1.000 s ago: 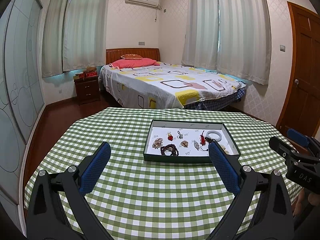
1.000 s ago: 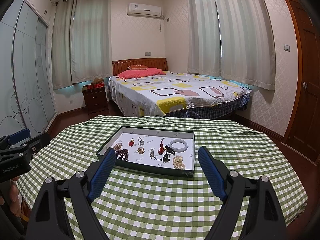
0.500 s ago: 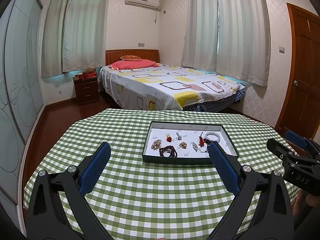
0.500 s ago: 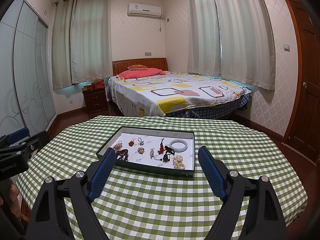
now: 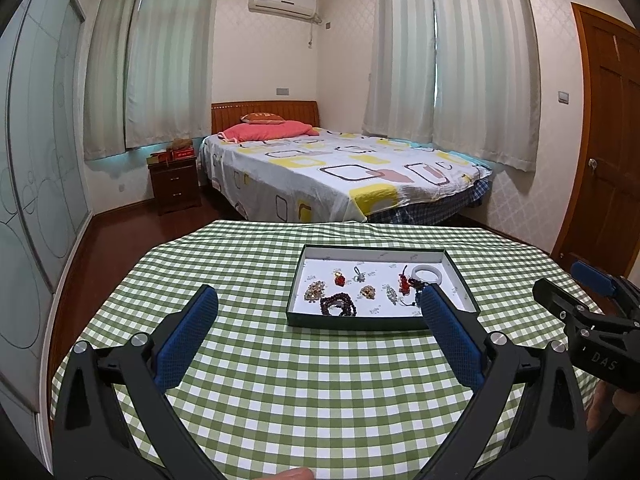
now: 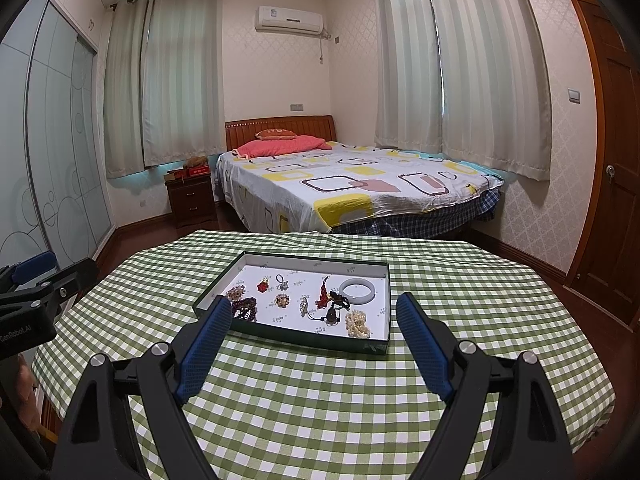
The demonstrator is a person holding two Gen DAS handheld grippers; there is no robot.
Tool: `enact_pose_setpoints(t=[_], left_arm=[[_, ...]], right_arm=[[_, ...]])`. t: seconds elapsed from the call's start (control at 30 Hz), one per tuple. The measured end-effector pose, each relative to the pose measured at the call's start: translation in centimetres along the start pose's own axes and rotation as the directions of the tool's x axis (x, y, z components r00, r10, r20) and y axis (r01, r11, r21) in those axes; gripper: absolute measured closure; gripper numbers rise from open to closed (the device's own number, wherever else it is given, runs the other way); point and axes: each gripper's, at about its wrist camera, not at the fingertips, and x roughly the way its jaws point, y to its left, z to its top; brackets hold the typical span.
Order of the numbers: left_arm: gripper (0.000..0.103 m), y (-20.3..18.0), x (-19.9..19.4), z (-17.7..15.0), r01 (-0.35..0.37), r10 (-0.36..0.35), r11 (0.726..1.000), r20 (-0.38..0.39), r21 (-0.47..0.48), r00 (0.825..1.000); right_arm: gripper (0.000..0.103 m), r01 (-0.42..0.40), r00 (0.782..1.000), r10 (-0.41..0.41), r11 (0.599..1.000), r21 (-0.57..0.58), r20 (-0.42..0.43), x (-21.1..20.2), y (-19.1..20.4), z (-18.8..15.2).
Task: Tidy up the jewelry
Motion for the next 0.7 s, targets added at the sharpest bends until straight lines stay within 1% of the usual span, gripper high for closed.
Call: enact_pose_setpoints(t=[0.17,0.3,0.4,0.43,0.5,0.7], left_arm=[[0.004,-0.4,0.2,-0.1,-0.005,0.005,1.000,-0.007,0.021,1.000],[0.004,-0.1,0.5,-0.1,0.012,-0.012,1.000,-0.014,-0.005,1.000],[0.004,0.3,0.8,-0.2,0.011,-0.011,1.000,-0.016,-0.021,1.000],[0.004,0.4,0.9,-0.3,0.007,-0.007,1.000,-0.017,-0.024,1.000],[0.004,0.7,1.0,-0.6,-0.023,0.022,0.999,-0.019,-0.039,1.000],[0.004,1.3,2.8,-1.1,-0.029,0.027,0.999,-0.067,-0.033,0.997]], right_arm=[[0.021,0.000,1.000,0.000,1.000,0.002,-0.002,0.0,0.0,0.0],[0.021,0.001,1.000,0.000,1.000,0.003,-0.005,0.0,0.0,-0.2],[0.021,0.001,1.000,-0.001,1.000,0.005,-0.009,0.2,0.0,-0.4],[0.021,0.000,1.000,0.000,1.000,0.007,-0.012,0.2,-0.1,-0.5],[0.021,0.000,1.000,0.001,1.000,0.010,-0.016,0.4,-0.1,-0.6],[0.021,-0.001,1.000,0.002,1.000,0.019,-0.030,0.9,-0.4,-0.8]])
